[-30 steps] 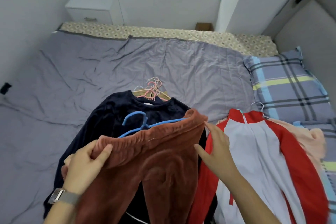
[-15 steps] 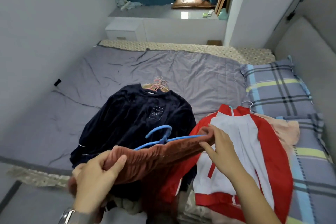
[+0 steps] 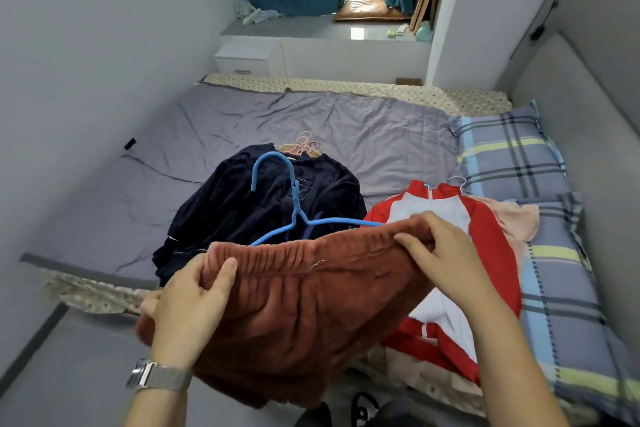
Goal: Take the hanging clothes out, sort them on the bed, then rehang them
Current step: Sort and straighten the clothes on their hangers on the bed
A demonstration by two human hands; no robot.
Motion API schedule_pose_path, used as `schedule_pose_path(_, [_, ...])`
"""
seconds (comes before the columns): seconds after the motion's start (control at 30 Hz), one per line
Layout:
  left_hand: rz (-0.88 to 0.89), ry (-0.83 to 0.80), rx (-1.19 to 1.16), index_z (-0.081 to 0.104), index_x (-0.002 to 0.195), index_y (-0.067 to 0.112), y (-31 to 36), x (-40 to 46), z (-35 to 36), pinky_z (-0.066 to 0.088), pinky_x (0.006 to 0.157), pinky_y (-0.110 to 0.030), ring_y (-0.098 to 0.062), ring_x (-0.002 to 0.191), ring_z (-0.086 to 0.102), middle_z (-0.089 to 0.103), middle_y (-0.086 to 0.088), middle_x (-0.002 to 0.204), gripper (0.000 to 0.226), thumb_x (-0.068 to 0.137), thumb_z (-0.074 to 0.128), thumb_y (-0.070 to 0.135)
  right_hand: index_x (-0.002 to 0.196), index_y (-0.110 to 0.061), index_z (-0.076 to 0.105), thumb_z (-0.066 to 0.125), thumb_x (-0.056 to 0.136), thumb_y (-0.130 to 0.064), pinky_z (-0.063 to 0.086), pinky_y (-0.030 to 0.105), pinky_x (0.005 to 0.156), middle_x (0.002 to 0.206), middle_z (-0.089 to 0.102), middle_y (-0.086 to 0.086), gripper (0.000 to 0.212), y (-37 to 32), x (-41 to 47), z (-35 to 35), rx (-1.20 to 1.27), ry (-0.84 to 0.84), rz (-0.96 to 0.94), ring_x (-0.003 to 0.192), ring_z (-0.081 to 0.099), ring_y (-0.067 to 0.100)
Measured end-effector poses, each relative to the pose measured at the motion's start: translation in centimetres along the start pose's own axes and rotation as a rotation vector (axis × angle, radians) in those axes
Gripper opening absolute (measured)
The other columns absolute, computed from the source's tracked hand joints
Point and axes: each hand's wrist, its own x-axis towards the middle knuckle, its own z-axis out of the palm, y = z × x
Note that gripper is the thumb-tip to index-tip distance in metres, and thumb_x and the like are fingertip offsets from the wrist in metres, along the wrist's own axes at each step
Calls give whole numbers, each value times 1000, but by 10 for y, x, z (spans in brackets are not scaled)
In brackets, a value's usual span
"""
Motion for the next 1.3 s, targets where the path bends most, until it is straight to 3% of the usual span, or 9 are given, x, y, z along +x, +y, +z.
schedule_pose_path(0.17, [22, -48, 46, 62, 84, 36, -13, -24, -18, 33, 102, -51, -12, 85, 61, 68, 10, 72, 38, 73, 39, 65, 86, -24, 52, 64, 84, -40, 38, 35, 75, 80, 56, -5, 20, -25, -45, 3, -95, 76, 10, 85, 56, 26])
schedule_pose_path(0.37, [67, -142, 37, 59, 86, 39, -34, -48, -26, 38, 98, -53, -12, 84, 61, 68, 10, 72, 40, 70, 38, 69, 90, -26, 54, 30, 74, -65, 30, 30, 75, 80, 50, -13, 48, -46, -102, 15, -178, 35, -1, 83, 55, 19])
schedule_pose_path(0.5, [175, -225, 3, 60, 85, 37, -25, -58, -16, 36, 100, -47, -10, 88, 60, 68, 8, 75, 41, 70, 39, 69, 88, -27, 57, 35, 74, -64, 32, 30, 77, 86, 63, -10, 45, -36, -137, -1, -168, 111, 81, 87, 58, 19])
schedule_pose_path(0.63, [304, -244, 25, 61, 82, 31, 6, -67, -9, 27, 99, -38, -4, 87, 56, 67, 4, 75, 40, 73, 41, 63, 91, -28, 62, 41, 76, -63, 41, 41, 85, 89, 66, -12, 43, -26, -158, -31, -169, 243, 134, 89, 59, 17])
schedule_pose_path(0.83, [294, -263, 14, 62, 81, 28, 19, -53, 0, 30, 94, -37, -8, 82, 59, 68, 3, 71, 58, 61, 33, 74, 90, -32, 62, 38, 73, -68, 45, 40, 83, 88, 66, -14, 47, -23, -152, -37, -165, 239, 152, 88, 61, 15])
schedule_pose_path(0.93, [238, -241, 3, 63, 81, 27, 14, -41, -6, 36, 99, -47, -6, 77, 61, 68, 6, 69, 52, 64, 40, 71, 87, -33, 62, 44, 70, -69, 47, 33, 73, 80, 65, -16, 44, -28, -125, -32, -124, 174, 130, 82, 60, 8])
schedule_pose_path(1.07, [114, -166, 15, 60, 90, 36, -10, -32, -31, 39, 97, -49, -4, 75, 62, 67, 15, 71, 48, 66, 40, 72, 75, -49, 57, 62, 71, -59, 31, 11, 57, 65, 59, -25, 12, -49, -76, -13, -92, 3, 60, 66, 53, -7])
schedule_pose_path(1.2, [7, 30, 72, 59, 89, 45, -42, -29, -66, 37, 96, -36, 5, 74, 57, 67, 16, 73, 45, 61, 38, 74, 77, -47, 59, 64, 71, -60, 35, 16, 59, 70, 61, -24, 15, -89, -30, 30, -56, -137, -69, 65, 53, -4])
schedule_pose_path(1.3, [-81, 152, 109, 58, 88, 55, -77, -24, -106, 38, 100, -42, -1, 84, 61, 69, 19, 80, 34, 65, 40, 73, 81, -38, 62, 62, 69, -62, 46, 28, 66, 73, 64, -18, 27, -137, -4, 73, -52, -194, -160, 72, 57, 2])
